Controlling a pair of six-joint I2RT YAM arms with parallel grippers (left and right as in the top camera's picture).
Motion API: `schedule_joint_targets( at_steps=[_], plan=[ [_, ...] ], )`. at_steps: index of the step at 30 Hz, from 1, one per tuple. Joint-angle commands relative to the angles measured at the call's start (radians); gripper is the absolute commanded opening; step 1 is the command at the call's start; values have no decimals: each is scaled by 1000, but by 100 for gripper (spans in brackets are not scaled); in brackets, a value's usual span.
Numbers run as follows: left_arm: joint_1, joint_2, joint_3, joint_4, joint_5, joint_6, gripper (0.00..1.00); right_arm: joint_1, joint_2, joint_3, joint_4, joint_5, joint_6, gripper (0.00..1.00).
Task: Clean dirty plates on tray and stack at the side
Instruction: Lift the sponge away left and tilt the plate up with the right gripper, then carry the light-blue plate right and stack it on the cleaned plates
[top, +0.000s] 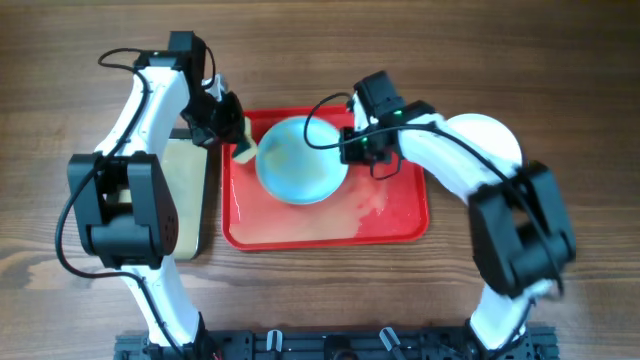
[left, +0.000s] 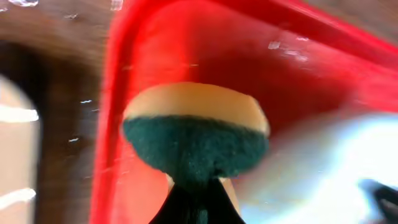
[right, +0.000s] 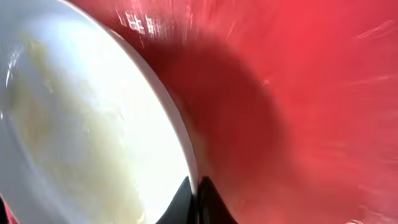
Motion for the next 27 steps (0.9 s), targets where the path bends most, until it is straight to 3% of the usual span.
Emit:
schedule_joint_targets(
  at_steps=[1,8,9,14,18,27],
  plan=[
    [-32,-2,15,-10,-196,-77,4,12,-177,6,-70,381,-15,4],
    [-72,-2,15,13,-196,-103,4,183,-263,6,-235,1085,-10,4],
    [-87,-2,15,21,-196,-103,4,259,-263,6,-275,1297,17,4],
    [-120,-2,15,74,-196,-103,4,420,-263,6,-298,1655,16,4],
    [-127,-2,15,83,-196,-103,4,512,-263,6,-306,1756,-14,4],
    [-127,-2,15,82,-196,-103,4,528,-263,6,-309,1756,-15,4]
  ],
)
